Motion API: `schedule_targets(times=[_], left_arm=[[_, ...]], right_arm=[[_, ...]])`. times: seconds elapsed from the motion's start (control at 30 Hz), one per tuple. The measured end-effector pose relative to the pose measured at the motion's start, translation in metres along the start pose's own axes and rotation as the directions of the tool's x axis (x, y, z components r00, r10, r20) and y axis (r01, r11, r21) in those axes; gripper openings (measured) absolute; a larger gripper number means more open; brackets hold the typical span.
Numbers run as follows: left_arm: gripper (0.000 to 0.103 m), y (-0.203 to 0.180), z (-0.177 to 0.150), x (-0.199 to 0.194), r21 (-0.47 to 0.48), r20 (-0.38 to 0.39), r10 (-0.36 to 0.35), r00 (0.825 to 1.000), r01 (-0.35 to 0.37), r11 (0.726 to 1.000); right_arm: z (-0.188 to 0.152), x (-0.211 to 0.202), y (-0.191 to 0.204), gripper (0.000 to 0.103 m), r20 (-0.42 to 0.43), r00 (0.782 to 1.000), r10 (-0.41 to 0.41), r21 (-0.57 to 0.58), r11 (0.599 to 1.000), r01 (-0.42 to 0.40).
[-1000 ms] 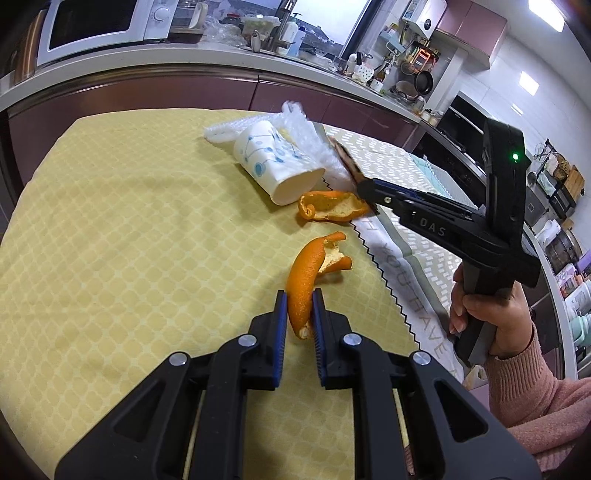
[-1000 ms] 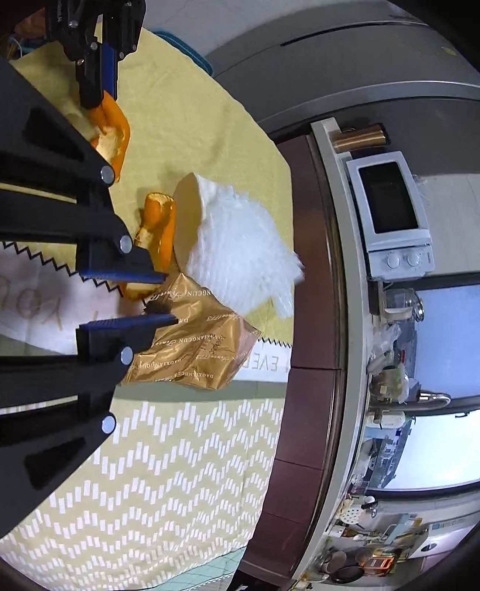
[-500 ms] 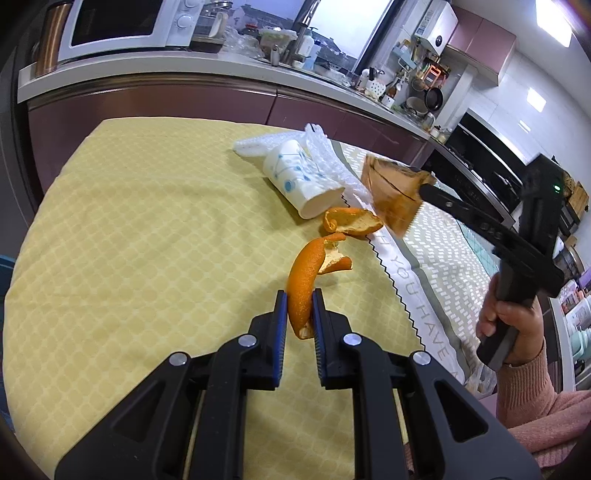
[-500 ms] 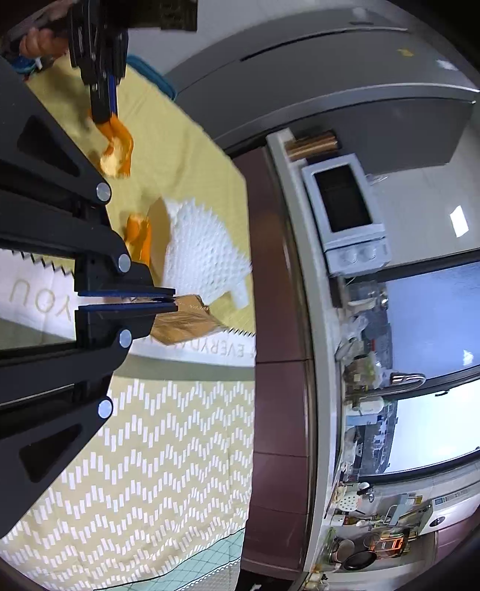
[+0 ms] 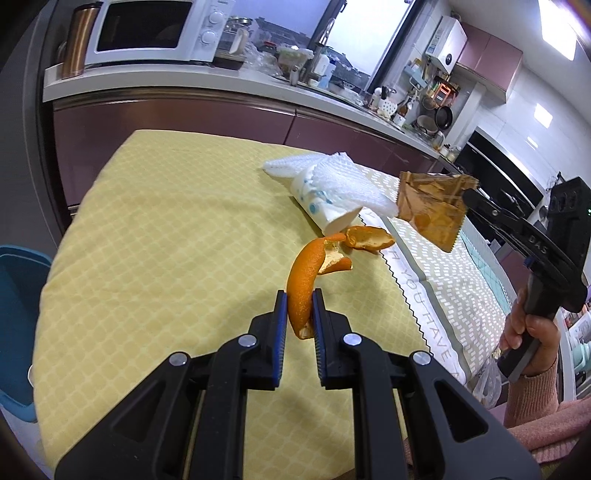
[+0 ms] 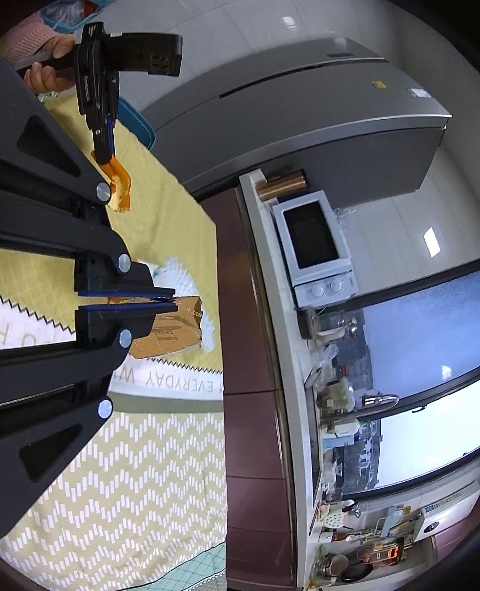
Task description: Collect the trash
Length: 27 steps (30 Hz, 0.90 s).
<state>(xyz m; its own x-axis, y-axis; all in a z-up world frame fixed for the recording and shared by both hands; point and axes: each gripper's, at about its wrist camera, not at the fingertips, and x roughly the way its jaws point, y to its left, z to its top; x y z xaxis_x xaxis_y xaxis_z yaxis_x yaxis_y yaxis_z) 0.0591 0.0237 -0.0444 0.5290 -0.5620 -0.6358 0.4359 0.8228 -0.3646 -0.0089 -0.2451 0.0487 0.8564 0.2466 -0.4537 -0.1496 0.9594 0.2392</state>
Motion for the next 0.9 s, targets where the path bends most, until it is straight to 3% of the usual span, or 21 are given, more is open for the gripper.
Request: schedule_targets(times=[0.4, 0.73, 0.9], left_arm=[[0.014, 0.026, -0.004, -0.032, -0.05, 0.055, 0.037, 0.998, -0.034, 0.998], [0.014, 0.047, -0.01, -0.058, -0.088, 0.091, 0.063, 0.994, -0.055, 0.995], [0.014, 0.056, -0.017, -0.067, -0.109, 0.096, 0.075, 0.993, -0.065, 0.992]], right_arm=[[0.004, -0.013, 0.038, 0.002, 0.03, 0.99, 0.137, -0.04, 0.99, -0.136], [-0.002, 0.001, 0.074, 0.002, -0.027, 0.966, 0.257, -0.06, 0.964, -0.258], [-0.011, 0.02, 0.083, 0.003, -0.109, 0.962, 0.249, -0.062, 0.965, -0.256]])
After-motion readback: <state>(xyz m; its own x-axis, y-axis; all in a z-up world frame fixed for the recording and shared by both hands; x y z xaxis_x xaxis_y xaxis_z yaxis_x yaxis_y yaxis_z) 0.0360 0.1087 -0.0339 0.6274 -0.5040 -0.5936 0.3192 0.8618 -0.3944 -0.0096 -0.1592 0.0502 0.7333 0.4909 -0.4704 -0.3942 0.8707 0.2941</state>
